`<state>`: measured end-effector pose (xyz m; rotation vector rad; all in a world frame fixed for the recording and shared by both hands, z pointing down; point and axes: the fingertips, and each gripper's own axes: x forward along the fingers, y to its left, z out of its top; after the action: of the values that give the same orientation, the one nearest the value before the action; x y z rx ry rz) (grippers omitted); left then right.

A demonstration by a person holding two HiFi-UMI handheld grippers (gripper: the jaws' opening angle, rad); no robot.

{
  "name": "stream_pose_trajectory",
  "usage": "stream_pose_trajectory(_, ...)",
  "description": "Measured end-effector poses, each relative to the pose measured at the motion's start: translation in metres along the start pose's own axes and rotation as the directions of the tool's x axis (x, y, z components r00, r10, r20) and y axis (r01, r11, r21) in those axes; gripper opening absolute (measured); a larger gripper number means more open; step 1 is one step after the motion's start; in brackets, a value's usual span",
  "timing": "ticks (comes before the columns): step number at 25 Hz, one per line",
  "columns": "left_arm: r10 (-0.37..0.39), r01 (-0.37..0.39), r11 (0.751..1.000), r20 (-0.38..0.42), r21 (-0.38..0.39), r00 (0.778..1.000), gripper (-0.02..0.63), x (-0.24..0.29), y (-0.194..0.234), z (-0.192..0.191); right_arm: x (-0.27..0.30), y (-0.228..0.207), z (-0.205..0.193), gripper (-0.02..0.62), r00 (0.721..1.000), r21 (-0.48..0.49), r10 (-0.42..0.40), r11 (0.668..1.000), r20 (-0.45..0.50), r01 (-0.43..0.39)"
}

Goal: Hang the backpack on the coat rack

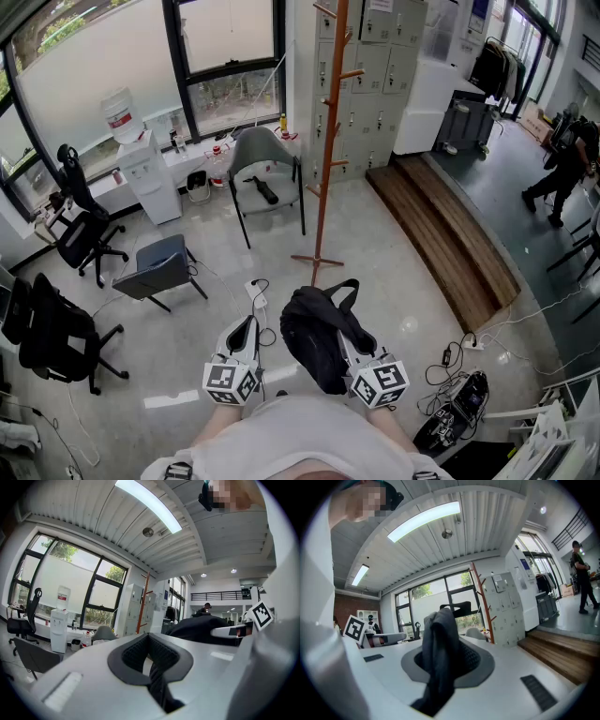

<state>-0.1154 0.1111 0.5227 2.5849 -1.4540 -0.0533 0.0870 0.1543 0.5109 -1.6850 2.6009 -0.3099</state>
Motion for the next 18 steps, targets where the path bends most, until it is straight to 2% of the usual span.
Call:
stream_pose_trajectory(13, -0.024, 0.024, 1.0, -0.026, -0.004, 0.999, 0.009, 0.0, 0.011, -0.008, 0.007, 0.002, -0.006, 0.077, 0.999, 0.023, -0.049, 0.999, 0.002, 0.049)
stream_pose_trajectory(18, -0.029, 0.029, 1.0, -0.029, -0.009, 0.999, 0.009, 0.002, 0.03, -0.007, 0.018, 0.008, -0.007, 0.077, 0.998, 0.021, -0.064, 0.998, 0.003, 0.064)
